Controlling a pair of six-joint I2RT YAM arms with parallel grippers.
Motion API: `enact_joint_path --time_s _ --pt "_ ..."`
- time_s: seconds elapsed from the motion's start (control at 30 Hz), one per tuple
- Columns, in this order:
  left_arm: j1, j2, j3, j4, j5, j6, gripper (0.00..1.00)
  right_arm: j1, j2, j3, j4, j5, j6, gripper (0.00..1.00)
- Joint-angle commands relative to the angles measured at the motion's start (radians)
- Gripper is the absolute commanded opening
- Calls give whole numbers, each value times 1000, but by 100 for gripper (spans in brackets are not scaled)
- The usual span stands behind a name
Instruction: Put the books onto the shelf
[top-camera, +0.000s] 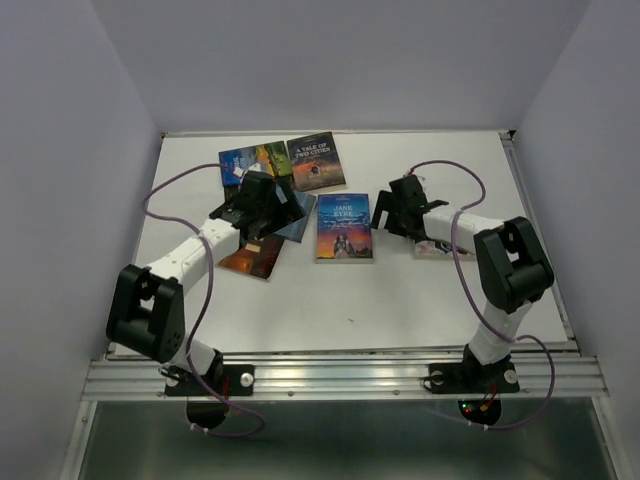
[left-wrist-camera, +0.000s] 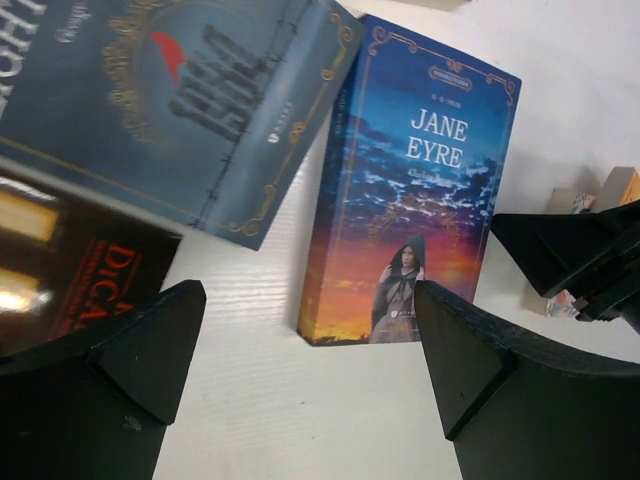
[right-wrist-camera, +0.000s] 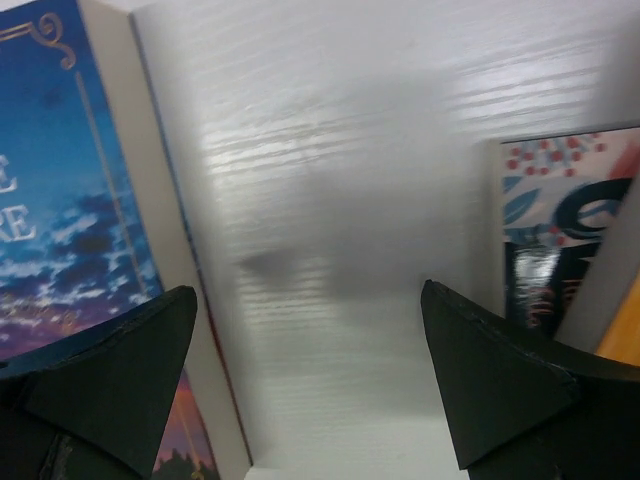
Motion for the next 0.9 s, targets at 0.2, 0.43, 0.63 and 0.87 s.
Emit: enact_joint_path --time_s 0.2,0.43,0.63,0.87 --pt "-106 261 171 78 97 57 88 2 -129 24 81 -198 21 100" --pt "-115 348 178 78 88 55 71 2 -85 19 83 -291 3 100" --pt "-128 447 238 78 114 93 57 2 -135 7 30 -151 12 100" --pt "-145 511 300 50 72 133 54 -65 -272 -37 -86 38 56 100"
